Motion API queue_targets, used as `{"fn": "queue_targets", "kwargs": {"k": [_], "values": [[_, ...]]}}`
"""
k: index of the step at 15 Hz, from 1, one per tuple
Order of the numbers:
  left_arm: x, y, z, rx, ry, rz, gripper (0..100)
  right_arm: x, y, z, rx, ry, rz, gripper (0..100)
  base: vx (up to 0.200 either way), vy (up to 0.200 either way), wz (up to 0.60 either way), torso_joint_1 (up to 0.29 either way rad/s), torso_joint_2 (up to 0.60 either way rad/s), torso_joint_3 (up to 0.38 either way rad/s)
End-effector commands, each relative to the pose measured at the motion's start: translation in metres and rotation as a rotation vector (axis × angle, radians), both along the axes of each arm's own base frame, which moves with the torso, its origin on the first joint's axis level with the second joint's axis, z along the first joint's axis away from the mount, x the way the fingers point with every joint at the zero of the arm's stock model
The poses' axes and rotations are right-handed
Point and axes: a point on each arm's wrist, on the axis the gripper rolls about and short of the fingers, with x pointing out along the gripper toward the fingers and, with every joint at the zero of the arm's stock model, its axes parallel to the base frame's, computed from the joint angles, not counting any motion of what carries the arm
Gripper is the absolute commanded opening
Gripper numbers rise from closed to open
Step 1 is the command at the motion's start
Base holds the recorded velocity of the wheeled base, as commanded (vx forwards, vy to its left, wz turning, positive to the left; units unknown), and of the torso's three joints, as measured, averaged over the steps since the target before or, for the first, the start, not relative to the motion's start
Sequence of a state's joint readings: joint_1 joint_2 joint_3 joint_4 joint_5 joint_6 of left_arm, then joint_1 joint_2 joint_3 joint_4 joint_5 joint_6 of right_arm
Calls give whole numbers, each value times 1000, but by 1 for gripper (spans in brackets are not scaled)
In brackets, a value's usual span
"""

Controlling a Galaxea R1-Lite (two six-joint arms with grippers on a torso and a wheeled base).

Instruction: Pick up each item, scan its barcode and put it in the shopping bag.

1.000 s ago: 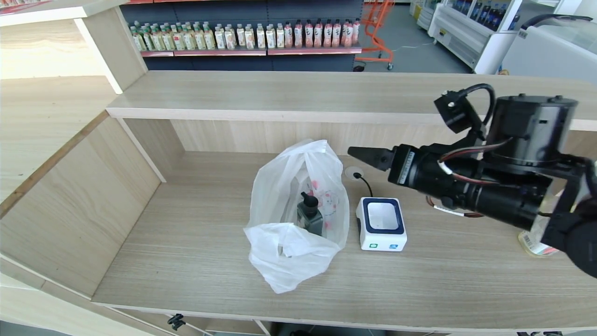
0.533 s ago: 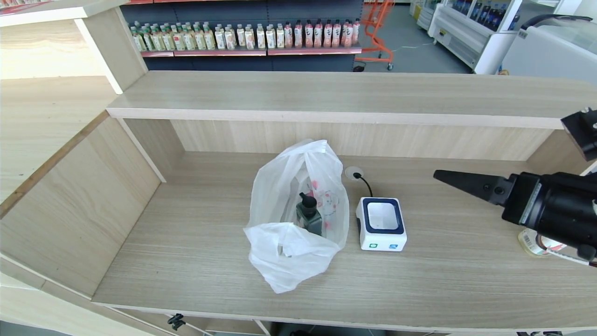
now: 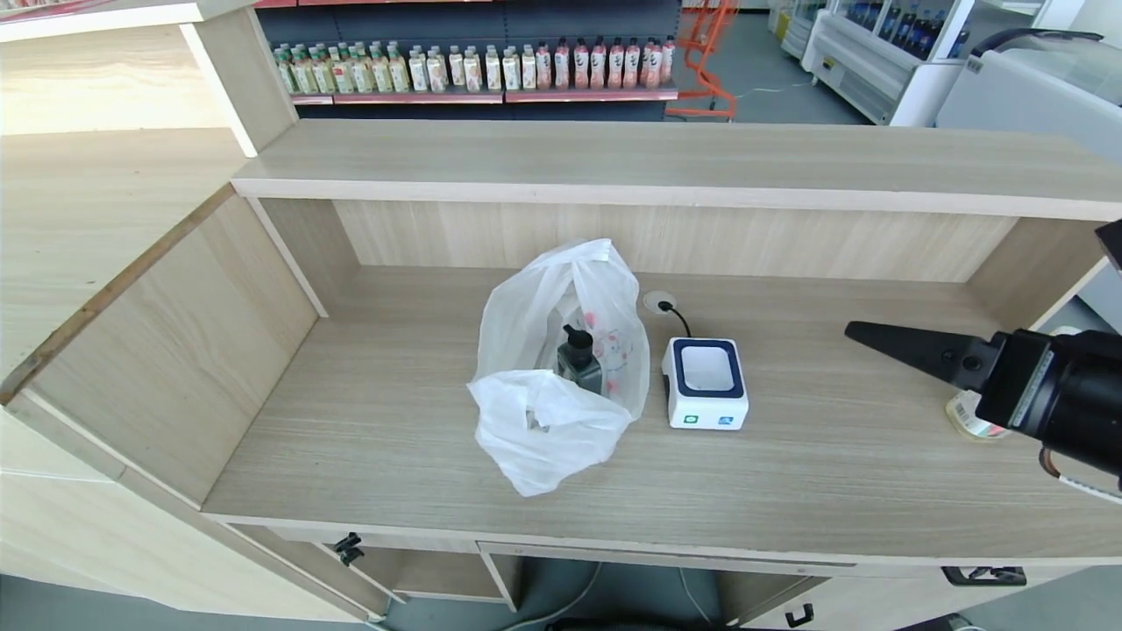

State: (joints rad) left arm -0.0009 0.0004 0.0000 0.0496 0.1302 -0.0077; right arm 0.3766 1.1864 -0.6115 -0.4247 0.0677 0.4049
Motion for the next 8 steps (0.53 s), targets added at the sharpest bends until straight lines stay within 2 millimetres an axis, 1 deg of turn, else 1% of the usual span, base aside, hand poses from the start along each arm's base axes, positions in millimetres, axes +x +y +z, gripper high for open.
{"fn": "queue_targets", "kwargs": {"k": [1, 2, 4, 5, 6, 8], "values": [[0, 0, 0, 2, -1, -1, 100, 5, -10, -7, -39, 28, -59, 100, 0, 0, 0, 0, 0, 0], [0, 0, 0, -2, -1, 0, 100, 6, -14, -10, -46, 40, -78, 100, 0, 0, 0, 0, 0, 0], [0, 0, 0, -3, -1, 0, 100, 8, -24, -15, -94, 69, -134, 100, 0, -200, 0, 10, 7, 0], [0, 0, 0, -3, -1, 0, 100, 8, -24, -15, -94, 69, -134, 100, 0, -200, 0, -7, -7, -2], [0, 0, 0, -2, -1, 0, 100, 9, -30, -19, -130, 98, -222, 100, 0, -200, 0, -2, 2, 7], [0, 0, 0, -2, -1, 0, 100, 5, -32, -25, -136, 114, -233, 100, 0, -200, 0, 12, 2, 2]]}}
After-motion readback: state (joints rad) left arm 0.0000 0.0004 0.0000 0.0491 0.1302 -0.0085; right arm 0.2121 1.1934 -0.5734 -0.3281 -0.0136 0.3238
